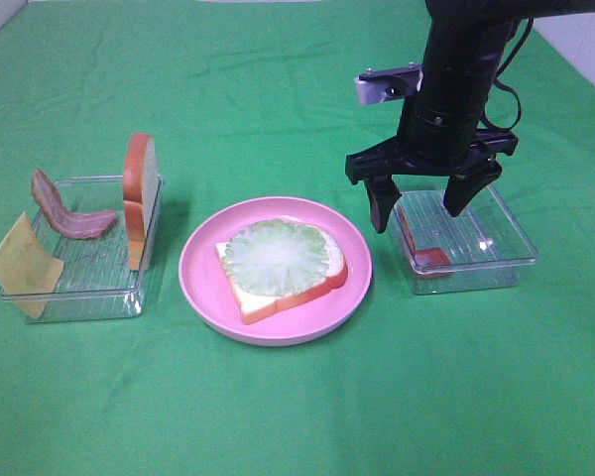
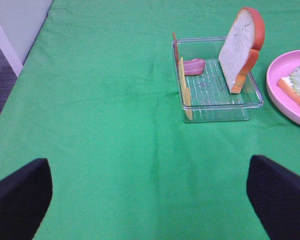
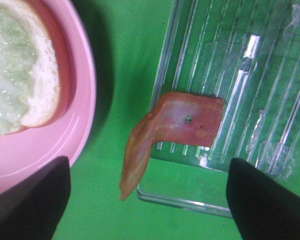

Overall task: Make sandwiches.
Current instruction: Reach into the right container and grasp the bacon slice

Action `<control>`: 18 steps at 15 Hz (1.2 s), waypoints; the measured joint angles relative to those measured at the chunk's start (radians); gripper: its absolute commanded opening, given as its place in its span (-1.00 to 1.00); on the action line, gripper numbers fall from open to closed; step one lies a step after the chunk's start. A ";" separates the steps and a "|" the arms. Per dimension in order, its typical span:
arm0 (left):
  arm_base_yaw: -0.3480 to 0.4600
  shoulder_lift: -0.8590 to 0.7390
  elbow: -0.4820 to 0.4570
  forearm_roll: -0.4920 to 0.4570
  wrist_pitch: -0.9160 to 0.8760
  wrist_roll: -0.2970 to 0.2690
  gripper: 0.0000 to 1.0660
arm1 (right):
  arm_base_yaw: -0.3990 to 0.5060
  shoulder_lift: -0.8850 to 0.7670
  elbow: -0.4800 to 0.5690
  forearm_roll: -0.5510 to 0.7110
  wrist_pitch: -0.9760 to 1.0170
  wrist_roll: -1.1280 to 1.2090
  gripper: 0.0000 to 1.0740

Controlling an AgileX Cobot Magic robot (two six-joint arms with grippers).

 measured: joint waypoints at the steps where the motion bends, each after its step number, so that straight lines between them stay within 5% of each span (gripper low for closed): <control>1: 0.000 0.000 0.000 0.000 0.000 0.000 0.89 | 0.000 0.018 0.000 0.000 -0.009 0.003 0.52; 13: 0.000 0.000 0.000 0.000 0.000 0.000 0.89 | 0.000 0.054 0.000 -0.018 -0.058 0.087 0.28; 16: 0.000 0.000 0.000 0.000 0.000 0.000 0.89 | 0.000 0.054 0.000 -0.018 -0.058 0.107 -0.30; 18: 0.000 0.000 0.000 0.000 0.000 0.000 0.89 | 0.000 0.055 0.000 -0.025 -0.058 0.124 -1.00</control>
